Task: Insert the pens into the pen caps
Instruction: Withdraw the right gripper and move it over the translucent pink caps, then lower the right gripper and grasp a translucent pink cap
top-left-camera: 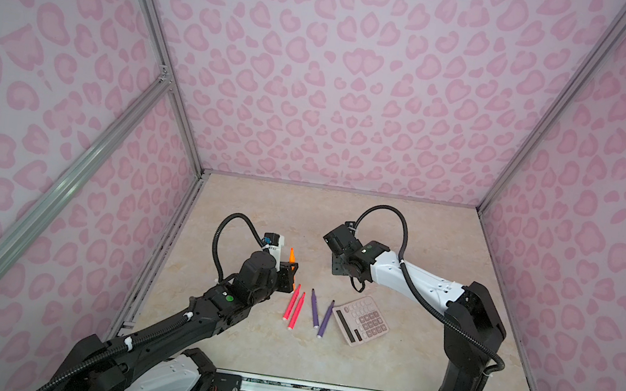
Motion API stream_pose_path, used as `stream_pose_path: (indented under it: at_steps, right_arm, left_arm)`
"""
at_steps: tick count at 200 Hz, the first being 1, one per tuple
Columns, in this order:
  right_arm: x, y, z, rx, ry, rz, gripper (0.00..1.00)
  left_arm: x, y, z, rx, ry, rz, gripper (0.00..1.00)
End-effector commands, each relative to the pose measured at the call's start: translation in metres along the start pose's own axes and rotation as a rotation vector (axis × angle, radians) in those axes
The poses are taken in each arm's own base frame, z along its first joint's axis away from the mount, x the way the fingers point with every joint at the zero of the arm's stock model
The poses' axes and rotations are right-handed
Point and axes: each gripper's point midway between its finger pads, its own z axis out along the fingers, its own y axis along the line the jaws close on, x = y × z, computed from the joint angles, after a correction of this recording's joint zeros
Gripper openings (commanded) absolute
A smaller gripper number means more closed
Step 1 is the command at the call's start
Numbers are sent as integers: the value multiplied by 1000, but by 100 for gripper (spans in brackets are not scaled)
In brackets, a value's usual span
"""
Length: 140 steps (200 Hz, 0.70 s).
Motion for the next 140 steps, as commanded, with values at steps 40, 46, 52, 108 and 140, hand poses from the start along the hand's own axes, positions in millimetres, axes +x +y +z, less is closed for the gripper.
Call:
stream_pose_path:
  at_steps: [40,46,52,108,140]
  right_arm:
    - [20,7,34,-74,121,44,44]
    - [21,7,37,-72,128,50,44]
    - [23,7,39,-73,133,52,44]
    - [34,12,51,-91,166,71,43]
    - [42,12,57,-84,179,87,43]
  left_arm:
    - [-13,-12,1,30,-23,30,3]
    - [-13,-13,0,33,-26,30,3]
    - [-14,-13,-1,37,-30,30,3]
    - [-13,-15,-1,41,-26,32,3]
    - [-13,-16,-1,45,-22,34,3]
